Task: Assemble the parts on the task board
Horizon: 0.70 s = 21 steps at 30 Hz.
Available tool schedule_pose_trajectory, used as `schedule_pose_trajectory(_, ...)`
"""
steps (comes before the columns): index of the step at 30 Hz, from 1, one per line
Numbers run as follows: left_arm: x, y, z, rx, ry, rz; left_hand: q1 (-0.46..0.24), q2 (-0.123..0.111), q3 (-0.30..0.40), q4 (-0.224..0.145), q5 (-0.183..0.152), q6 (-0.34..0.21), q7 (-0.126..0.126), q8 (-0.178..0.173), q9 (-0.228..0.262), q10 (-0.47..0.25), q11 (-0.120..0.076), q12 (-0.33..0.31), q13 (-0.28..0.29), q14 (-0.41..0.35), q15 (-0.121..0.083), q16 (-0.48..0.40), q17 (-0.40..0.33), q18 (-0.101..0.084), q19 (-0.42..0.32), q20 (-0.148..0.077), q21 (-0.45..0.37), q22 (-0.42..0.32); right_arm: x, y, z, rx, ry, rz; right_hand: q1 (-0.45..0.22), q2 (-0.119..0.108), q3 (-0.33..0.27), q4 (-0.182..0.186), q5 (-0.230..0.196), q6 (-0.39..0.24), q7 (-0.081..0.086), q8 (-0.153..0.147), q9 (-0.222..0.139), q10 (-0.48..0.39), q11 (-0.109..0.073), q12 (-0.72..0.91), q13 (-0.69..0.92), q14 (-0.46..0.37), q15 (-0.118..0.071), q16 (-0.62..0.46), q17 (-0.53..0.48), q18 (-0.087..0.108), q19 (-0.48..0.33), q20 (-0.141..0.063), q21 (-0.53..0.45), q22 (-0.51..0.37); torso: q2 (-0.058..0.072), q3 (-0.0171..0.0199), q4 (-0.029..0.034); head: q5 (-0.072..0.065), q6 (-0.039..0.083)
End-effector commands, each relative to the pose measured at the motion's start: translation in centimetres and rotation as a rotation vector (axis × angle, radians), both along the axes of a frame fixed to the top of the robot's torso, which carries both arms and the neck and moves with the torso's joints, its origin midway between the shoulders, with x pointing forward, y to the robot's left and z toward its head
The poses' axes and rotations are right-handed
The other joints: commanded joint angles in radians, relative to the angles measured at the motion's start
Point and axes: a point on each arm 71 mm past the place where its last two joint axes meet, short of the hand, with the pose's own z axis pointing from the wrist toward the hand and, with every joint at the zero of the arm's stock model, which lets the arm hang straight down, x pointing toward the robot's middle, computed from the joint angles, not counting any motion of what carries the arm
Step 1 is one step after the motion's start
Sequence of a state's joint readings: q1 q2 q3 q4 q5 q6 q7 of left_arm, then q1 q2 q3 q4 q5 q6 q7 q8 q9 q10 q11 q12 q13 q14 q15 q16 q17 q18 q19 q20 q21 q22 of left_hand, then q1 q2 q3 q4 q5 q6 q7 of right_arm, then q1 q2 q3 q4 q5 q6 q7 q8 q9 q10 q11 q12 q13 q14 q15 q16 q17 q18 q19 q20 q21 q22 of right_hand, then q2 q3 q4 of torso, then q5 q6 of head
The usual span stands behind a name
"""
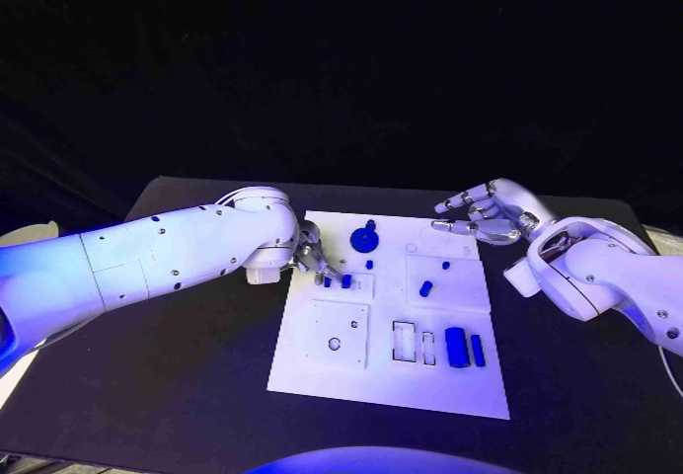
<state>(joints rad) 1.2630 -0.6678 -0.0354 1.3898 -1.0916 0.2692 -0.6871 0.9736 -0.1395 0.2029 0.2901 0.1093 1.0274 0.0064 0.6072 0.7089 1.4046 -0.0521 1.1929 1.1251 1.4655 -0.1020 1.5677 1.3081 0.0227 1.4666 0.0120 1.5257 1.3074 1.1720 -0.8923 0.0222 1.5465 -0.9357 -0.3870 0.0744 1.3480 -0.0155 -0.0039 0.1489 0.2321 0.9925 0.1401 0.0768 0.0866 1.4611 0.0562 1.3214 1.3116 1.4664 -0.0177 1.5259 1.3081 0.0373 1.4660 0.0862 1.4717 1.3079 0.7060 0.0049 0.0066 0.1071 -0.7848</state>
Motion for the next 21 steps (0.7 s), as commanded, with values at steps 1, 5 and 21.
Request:
schedule_pose_trajectory(1, -0.1, 0.2, -0.5, 0.001, 0.004, 0.019, -0.003, 0.008, -0.01, -0.001, 0.0, -0.008, 0.001, 0.001, 0.002, 0.005, -0.005, -0.003, -0.001, 0.105, -0.004, 0.003, 0.263, -0.008, 0.081, -0.007, 0.001, 0.217, 0.0, 0.1, -0.1, -0.008, 0.001, 0.014, 0.004, 0.005, -0.002, -0.004, 0.005, 0.009, 0.0, -0.001, 0.001, -0.001, -0.004, -0.005, 0.101, 0.087, -0.005, -0.003, 0.189, 0.006, 0.015, -0.004, -0.006, 0.066, 0.0, -0.0005, 0.0, -0.001, 0.001)
schedule_pose_trajectory(5, -0.1, 0.3, -0.4, -0.008, -0.004, 0.023, -0.002, 0.01, -0.012, -0.001, 0.0, -0.008, 0.001, 0.002, 0.002, 0.005, -0.005, -0.002, 0.0, 0.105, -0.005, 0.003, 0.263, -0.008, 0.082, -0.007, 0.001, 0.217, 0.0, 0.1, -0.1, -0.008, 0.001, 0.014, 0.005, 0.005, -0.002, -0.004, 0.007, 0.009, 0.0, -0.001, 0.001, -0.001, -0.004, -0.005, 0.101, 0.087, -0.005, -0.003, 0.189, 0.006, 0.015, -0.004, -0.006, 0.065, 0.001, -0.0006, 0.0003, -0.002, 0.001)
schedule_pose_trajectory(21, -0.2, 1.7, 1.3, -0.324, -0.08, 0.163, 0.005, 0.024, -0.062, 0.005, 0.005, -0.069, 0.024, -0.028, -0.015, -0.058, 0.014, -0.08, -0.084, 0.105, 0.006, 0.003, 0.263, 0.009, 0.053, 0.001, -0.061, 0.158, 0.0, 0.0, -0.5, -0.009, 0.011, 0.01, 0.005, 0.005, -0.002, -0.004, 0.007, 0.009, 0.0, -0.001, 0.001, -0.001, -0.004, -0.005, 0.101, 0.087, -0.005, -0.003, 0.189, 0.006, 0.015, -0.004, -0.006, 0.065, 0.0, 0.0, -0.0016, -0.005, 0.008)
